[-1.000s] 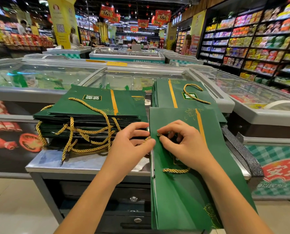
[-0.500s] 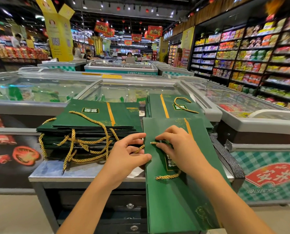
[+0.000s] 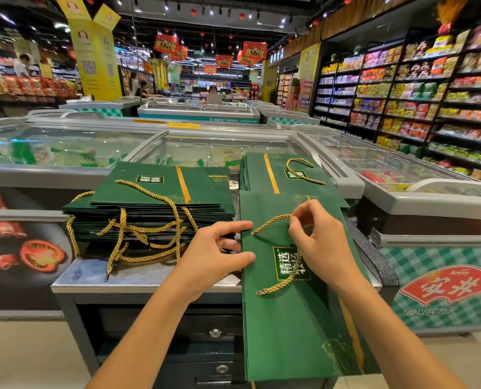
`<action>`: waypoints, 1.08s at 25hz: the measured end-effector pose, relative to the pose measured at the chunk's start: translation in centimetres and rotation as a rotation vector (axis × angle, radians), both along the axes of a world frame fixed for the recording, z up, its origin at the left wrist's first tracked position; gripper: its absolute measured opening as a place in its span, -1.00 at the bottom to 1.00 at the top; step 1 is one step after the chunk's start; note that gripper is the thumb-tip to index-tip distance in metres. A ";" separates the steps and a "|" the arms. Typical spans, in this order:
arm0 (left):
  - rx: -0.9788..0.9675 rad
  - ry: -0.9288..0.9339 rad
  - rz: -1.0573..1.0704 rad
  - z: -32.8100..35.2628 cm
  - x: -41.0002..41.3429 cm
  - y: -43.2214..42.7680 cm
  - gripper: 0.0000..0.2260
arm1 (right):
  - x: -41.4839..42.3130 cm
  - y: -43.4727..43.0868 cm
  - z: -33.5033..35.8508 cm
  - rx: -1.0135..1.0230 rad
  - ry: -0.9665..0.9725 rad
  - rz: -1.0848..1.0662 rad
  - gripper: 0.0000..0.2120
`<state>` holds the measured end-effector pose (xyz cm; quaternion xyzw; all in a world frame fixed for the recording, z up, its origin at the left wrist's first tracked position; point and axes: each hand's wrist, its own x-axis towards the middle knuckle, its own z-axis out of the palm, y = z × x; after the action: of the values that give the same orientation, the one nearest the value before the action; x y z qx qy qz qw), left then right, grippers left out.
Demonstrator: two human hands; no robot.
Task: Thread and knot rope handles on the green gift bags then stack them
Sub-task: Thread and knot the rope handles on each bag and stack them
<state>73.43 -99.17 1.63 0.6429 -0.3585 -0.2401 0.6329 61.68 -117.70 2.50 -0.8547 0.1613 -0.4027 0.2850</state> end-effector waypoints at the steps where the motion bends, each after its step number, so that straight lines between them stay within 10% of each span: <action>1: -0.003 0.007 -0.002 0.0 0.1 0.0 -0.49 | -0.2 -0.2 -0.1 -0.076 0.039 -0.036 -0.94; 11: -0.053 0.036 -0.017 -0.5 0.6 -0.2 -0.48 | -2.7 0.5 0.7 -0.042 0.528 -0.175 -0.86; 27: -0.107 -0.033 -0.004 -0.2 0.1 -0.1 -0.57 | -4.7 -1.7 -0.9 -0.001 0.076 -0.268 -0.84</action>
<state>73.49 -99.29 1.39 0.6113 -0.3823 -0.2113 0.6599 56.98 -119.38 1.59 -0.8403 0.2846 -0.4045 0.2219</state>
